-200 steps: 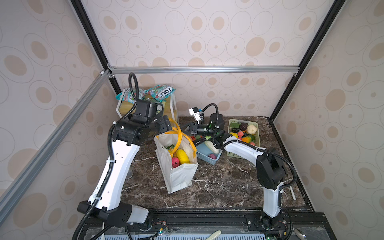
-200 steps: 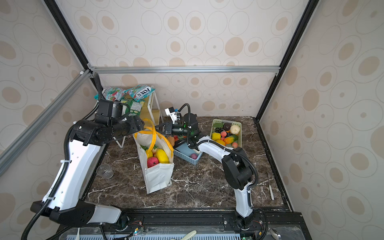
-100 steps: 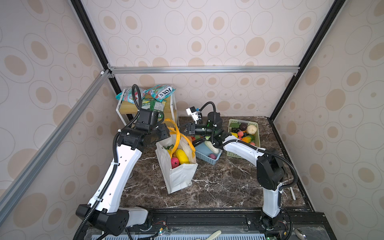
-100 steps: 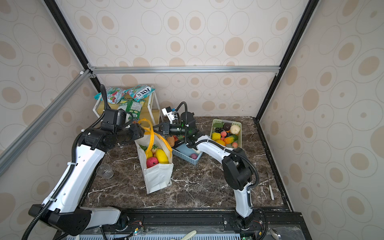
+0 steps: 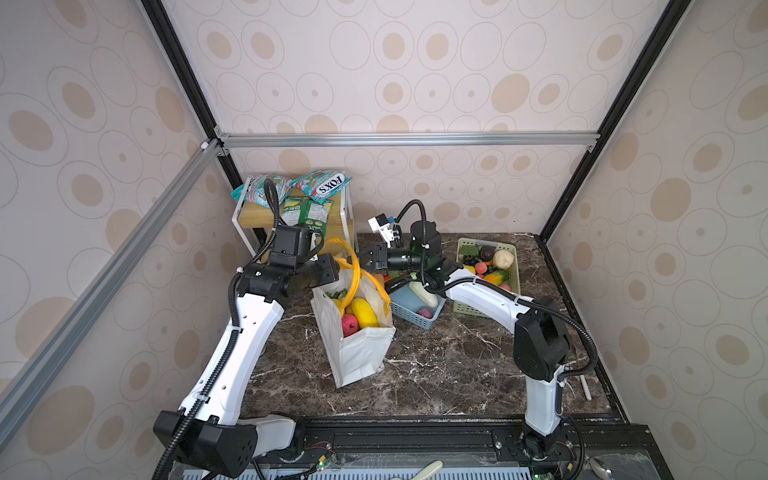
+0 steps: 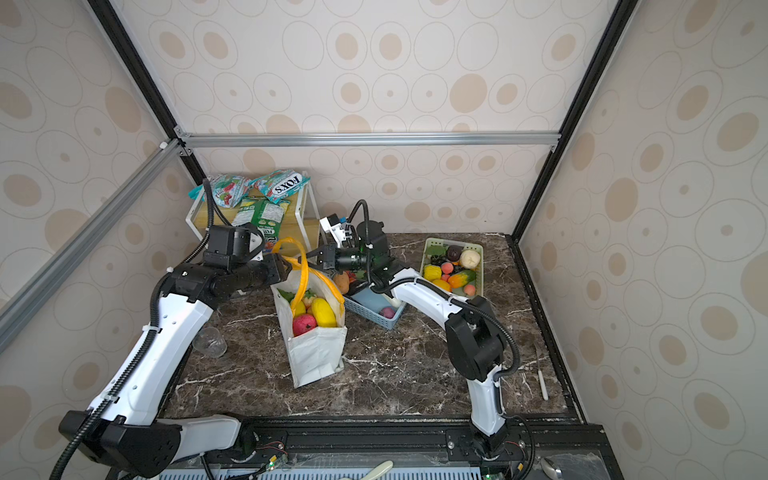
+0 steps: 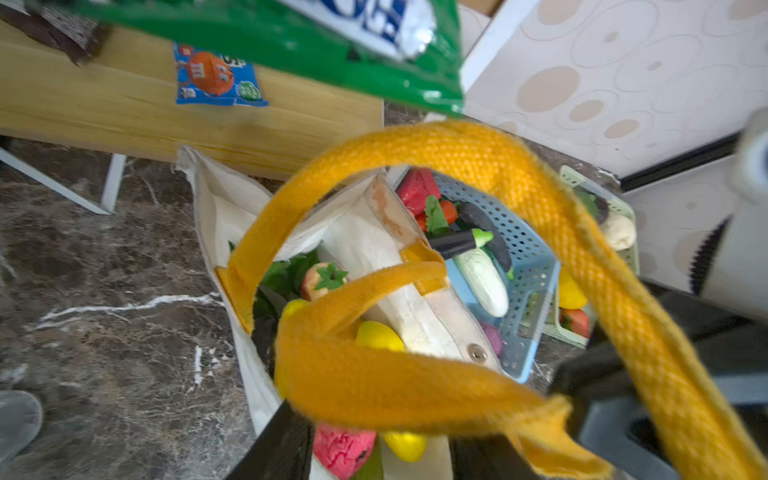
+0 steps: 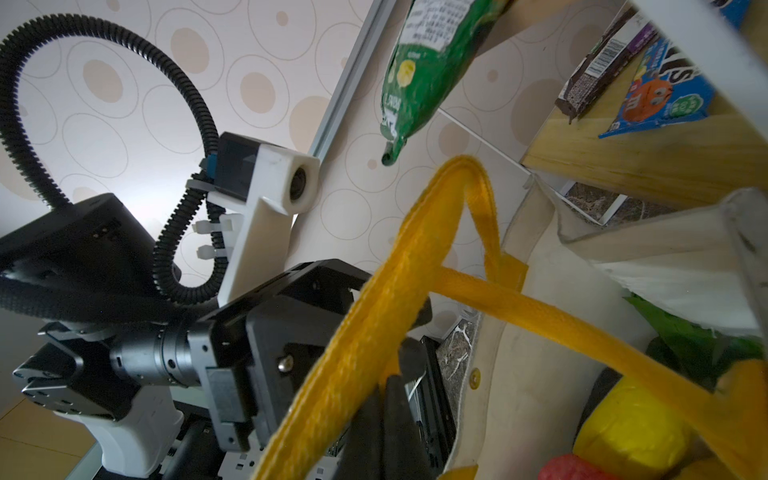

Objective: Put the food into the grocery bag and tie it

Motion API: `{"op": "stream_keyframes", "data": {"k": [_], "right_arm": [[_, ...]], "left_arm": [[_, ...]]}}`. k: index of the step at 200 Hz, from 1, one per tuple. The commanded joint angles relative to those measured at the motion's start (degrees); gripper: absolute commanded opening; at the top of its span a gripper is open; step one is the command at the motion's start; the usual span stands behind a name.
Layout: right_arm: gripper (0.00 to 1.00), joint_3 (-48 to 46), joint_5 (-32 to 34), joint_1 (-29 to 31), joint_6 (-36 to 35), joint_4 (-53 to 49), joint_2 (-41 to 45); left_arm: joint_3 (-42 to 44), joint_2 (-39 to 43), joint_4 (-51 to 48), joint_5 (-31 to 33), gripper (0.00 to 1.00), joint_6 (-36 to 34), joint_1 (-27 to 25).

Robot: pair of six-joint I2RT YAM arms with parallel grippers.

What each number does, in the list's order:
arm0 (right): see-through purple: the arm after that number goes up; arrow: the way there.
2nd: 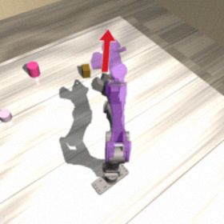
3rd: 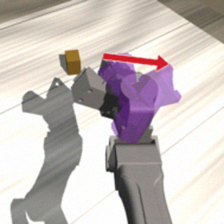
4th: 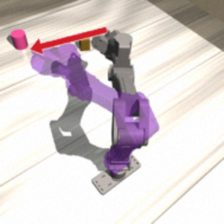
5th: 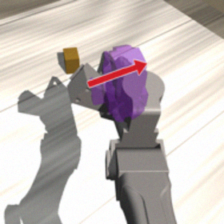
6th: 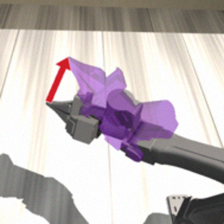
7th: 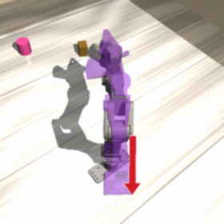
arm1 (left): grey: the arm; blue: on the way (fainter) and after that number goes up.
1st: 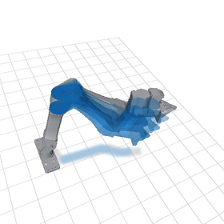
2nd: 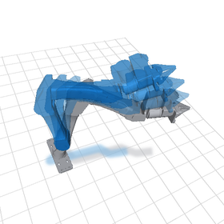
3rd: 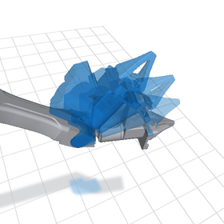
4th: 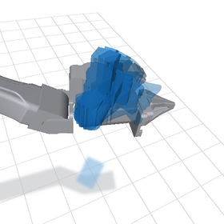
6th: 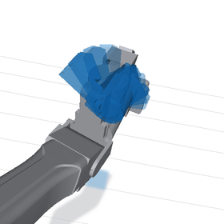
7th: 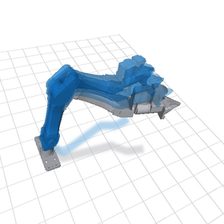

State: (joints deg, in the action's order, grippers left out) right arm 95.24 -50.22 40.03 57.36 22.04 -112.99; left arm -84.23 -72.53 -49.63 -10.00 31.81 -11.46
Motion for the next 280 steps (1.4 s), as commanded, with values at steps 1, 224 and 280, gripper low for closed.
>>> {"op": "stream_keyframes", "data": {"k": [1,224,280], "right_arm": [[0.0,1.44,1.21,0.64,-0.37,0.41,0.89],[0.0,3.64,-9.55,3.36,-5.32,0.78,0.83],[0.2,2.43,-11.13,0.77,-12.98,-8.94,4.93]], "left_arm": [[-2.38,3.07,-5.68,-5.57,0.45,2.26,2.58],[11.2,7.54,21.13,-19.18,0.12,24.91,7.59],[8.4,7.18,20.59,-24.55,0.0,20.61,7.56]]}}
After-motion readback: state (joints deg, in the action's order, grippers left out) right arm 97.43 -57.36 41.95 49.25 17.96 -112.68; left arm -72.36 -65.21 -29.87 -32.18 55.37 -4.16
